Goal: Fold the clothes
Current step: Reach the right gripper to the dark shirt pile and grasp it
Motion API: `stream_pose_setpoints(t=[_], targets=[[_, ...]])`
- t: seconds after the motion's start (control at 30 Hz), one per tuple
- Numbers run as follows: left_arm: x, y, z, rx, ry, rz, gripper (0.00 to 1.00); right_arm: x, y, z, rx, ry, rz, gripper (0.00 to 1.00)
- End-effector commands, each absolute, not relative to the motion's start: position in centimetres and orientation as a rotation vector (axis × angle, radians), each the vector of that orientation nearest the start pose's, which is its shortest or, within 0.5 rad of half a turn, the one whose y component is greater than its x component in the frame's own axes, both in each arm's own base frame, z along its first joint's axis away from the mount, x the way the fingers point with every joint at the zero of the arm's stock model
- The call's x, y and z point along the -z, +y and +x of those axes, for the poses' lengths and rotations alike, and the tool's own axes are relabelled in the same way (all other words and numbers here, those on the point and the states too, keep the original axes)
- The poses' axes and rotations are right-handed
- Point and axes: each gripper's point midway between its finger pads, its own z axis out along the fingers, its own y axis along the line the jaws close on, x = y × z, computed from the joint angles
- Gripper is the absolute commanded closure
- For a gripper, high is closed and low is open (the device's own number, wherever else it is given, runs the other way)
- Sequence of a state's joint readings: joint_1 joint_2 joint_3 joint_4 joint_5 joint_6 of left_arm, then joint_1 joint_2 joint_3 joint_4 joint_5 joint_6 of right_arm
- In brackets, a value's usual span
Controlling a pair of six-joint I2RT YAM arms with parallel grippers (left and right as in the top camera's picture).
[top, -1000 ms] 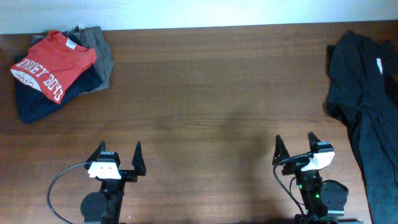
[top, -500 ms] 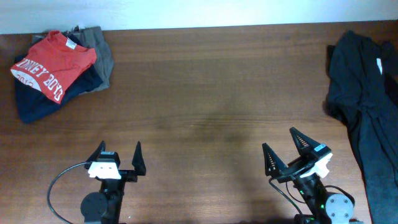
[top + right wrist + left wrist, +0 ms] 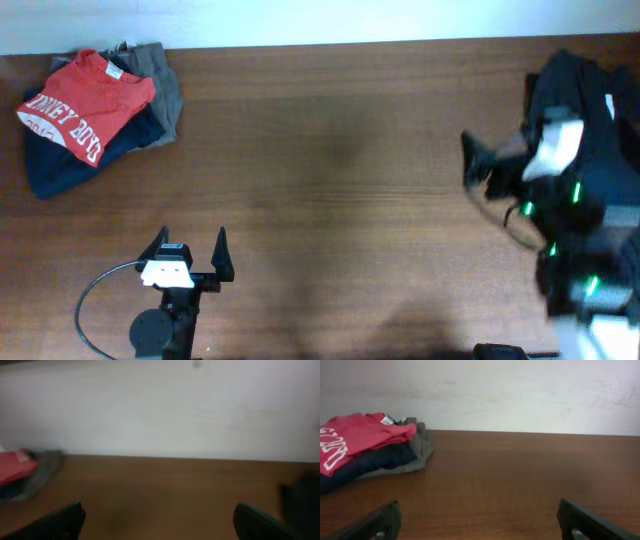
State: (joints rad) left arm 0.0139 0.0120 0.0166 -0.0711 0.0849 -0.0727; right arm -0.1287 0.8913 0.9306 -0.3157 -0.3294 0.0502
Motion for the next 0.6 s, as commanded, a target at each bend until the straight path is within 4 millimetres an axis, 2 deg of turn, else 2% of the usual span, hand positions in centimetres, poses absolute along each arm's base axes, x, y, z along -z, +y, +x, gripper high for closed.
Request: stream_pose_setpoints(t=[0.0,0.07,0.13,0.23,0.4,0.47,0.53,0.57], targets=[[-15.8,-0.9,24.6,0.108,1.644,-0.017,0.01,-33.6,-5.2,38.1,-0.028,1.967,0.071,0.01],[-15.8,-0.9,24.6,0.108,1.644,-0.017,0.01,-32.0,-9.2,40.6,0.034,2.090,0.156,0.01],[-15.8,-0.9,24.6,0.108,1.644,-0.017,0.01,-29.3,-12.9,42.4,0.032,2.236,0.262,0.01],[-15.8,-0.9,24.6,0.108,1.644,-0.017,0.01,-26.5,-15.9,43.7,0.022,2.348,0.351,0.01],[-15.8,-0.9,24.6,0.108,1.644,-0.017,0.01,-22.0,-20.8,46.1,0.060,2.379,0.445,0.01],[-15.8,-0.9,24.6,0.107,1.644,-0.017,0.01,-19.6,-23.1,46.6,0.114,2.397,0.495,0.01],[-15.8,-0.9,24.6,0.108,1.644,-0.017,0.01,-17.5,-24.5,46.9,0.152,2.418,0.529,0.01],[-15.8,-0.9,24.6,0.107,1.644,-0.017,0.01,-15.7,-24.9,47.4,0.147,2.437,0.538,0.01]])
